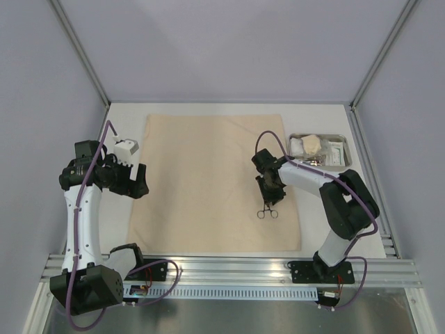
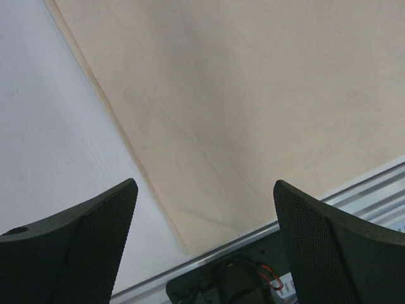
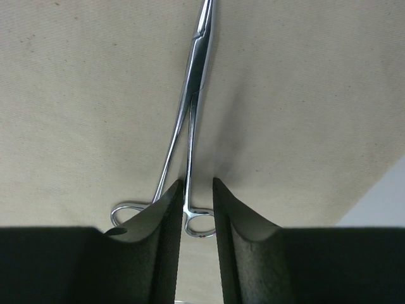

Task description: Prepare the surgical pack

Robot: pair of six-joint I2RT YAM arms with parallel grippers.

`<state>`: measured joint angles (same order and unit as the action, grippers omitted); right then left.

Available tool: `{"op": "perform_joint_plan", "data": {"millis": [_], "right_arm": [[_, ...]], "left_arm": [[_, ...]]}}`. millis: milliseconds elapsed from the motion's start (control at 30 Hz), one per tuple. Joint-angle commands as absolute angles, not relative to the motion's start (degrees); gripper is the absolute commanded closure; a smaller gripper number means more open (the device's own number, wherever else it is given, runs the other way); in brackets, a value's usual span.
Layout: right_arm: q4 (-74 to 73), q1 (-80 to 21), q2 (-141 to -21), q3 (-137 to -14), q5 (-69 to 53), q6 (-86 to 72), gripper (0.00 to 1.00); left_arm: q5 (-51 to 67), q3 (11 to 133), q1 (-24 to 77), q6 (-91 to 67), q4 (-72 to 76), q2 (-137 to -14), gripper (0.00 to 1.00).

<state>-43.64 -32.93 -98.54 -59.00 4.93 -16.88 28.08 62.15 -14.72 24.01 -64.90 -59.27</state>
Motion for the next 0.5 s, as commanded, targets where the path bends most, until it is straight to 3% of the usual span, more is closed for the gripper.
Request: {"op": "perform_joint_plan", "data": {"millis": [0,133,467], "right_arm": [[-39.4,-33.0,-101.7,-58.7,5.4,-17.2,0.73],[-39.9,-33.0,-102.9,-59.2,6.2,-15.6,1.0],[-39.6,-33.0,-92.8,-60.7,7.6,-5.6,0.99]], "left_arm": [[29.4,61.5,-14.9,25.0,-63.2,-59.0,0.03],[29.1,61.5,-14.9,25.0,-63.1,-59.2,0.03],[29.0,61.8,-14.9,25.3,-63.1,-59.6,0.03]]}}
